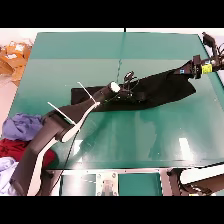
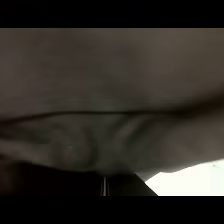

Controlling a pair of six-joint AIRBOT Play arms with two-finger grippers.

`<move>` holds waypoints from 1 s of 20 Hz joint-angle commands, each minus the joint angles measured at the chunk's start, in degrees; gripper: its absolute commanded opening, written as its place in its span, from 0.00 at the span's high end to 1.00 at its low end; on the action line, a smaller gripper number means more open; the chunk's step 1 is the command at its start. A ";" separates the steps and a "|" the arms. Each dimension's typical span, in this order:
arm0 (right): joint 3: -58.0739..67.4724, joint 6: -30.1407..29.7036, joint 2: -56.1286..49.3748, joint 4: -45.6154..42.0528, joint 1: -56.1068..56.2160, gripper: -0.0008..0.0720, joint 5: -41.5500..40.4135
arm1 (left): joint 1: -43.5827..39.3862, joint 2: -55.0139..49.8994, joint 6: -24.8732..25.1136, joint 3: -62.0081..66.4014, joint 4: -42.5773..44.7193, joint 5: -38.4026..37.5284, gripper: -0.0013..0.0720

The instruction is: Fold the shirts.

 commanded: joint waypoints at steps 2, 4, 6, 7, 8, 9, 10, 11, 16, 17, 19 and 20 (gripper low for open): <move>0.04 4.81 4.63 -0.79 4.33 0.97 0.00 | 2.43 -1.60 -1.81 5.90 -1.25 -7.67 0.95; 0.04 5.73 4.66 -0.70 6.10 0.97 -0.04 | 6.93 0.39 -1.27 8.35 -0.92 -18.60 0.95; 0.04 6.62 4.72 -0.72 8.83 0.97 -1.53 | 12.96 4.17 0.22 8.33 1.44 -26.95 0.95; 0.04 8.28 4.70 -0.74 10.80 0.97 -2.69 | 16.33 6.25 0.09 8.33 3.45 -30.71 0.95; 0.04 9.73 4.72 -0.74 13.22 0.97 -4.28 | 19.43 7.93 0.07 8.33 4.85 -33.83 0.95; 0.04 11.08 4.70 -0.81 15.89 0.97 -6.38 | 22.62 9.66 0.02 8.33 6.32 -36.41 0.95; 0.04 12.87 4.70 -1.22 19.15 0.97 -9.44 | 25.44 11.15 -0.44 8.31 7.80 -38.49 0.95; 0.04 15.02 4.70 -2.21 22.58 0.97 -12.76 | 28.35 12.02 -0.59 8.11 8.11 -40.61 0.95; -0.07 28.24 1.68 -14.95 43.01 0.97 -28.72 | 37.64 13.86 -1.81 7.98 7.93 -47.71 0.95; -0.07 29.55 0.17 -14.93 46.64 0.97 -32.68 | 38.64 13.84 -1.68 7.96 7.93 -48.39 0.95; -0.07 30.03 -3.45 -12.57 53.75 0.97 -43.12 | 40.04 13.84 -1.33 7.89 7.89 -48.92 0.95; 0.11 29.94 -5.88 -9.84 56.89 0.97 -49.00 | 40.52 13.84 -1.22 7.89 7.89 -48.85 0.95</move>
